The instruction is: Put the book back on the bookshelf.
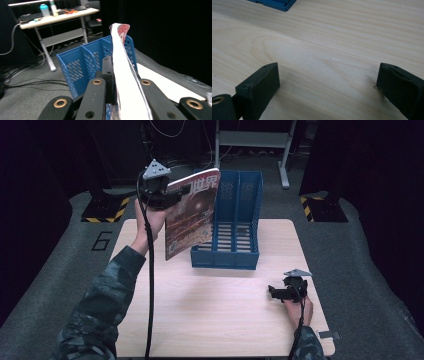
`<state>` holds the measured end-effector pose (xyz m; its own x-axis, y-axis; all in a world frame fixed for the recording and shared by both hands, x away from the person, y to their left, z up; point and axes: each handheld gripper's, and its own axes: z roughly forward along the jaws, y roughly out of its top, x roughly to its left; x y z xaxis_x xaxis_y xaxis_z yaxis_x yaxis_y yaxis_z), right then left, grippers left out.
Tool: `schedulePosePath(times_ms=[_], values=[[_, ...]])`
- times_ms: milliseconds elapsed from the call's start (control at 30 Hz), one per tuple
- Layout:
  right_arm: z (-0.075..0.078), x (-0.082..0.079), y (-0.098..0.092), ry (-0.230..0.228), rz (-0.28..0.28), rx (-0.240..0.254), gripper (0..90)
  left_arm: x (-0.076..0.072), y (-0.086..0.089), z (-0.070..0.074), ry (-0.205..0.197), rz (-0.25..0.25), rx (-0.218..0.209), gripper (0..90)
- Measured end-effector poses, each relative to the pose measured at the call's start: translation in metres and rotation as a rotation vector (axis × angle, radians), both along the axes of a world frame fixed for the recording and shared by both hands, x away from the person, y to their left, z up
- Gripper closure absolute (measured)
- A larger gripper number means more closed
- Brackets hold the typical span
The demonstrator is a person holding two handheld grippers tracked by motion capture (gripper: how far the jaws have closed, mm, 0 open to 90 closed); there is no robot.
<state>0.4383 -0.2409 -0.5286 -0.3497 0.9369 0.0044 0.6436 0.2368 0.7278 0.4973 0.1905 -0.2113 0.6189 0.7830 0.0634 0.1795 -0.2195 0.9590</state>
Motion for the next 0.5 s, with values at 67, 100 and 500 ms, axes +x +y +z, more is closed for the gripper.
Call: schedulePosePath(times_ms=[67,100,500], values=[[0.000,0.000,0.000,0.001,-0.001,0.001,4.1,0.002,-0.001,0.000,-0.002,0.013,-0.001,83.7],[0.000,0.000,0.000,0.003,-0.004,0.003,4.1,0.004,-0.001,-0.001,0.005,0.017,-0.014,83.7],[0.000,0.000,0.000,0.006,-0.001,0.006,4.1,0.029,-0.012,-0.006,0.004,0.107,-0.052,83.7]])
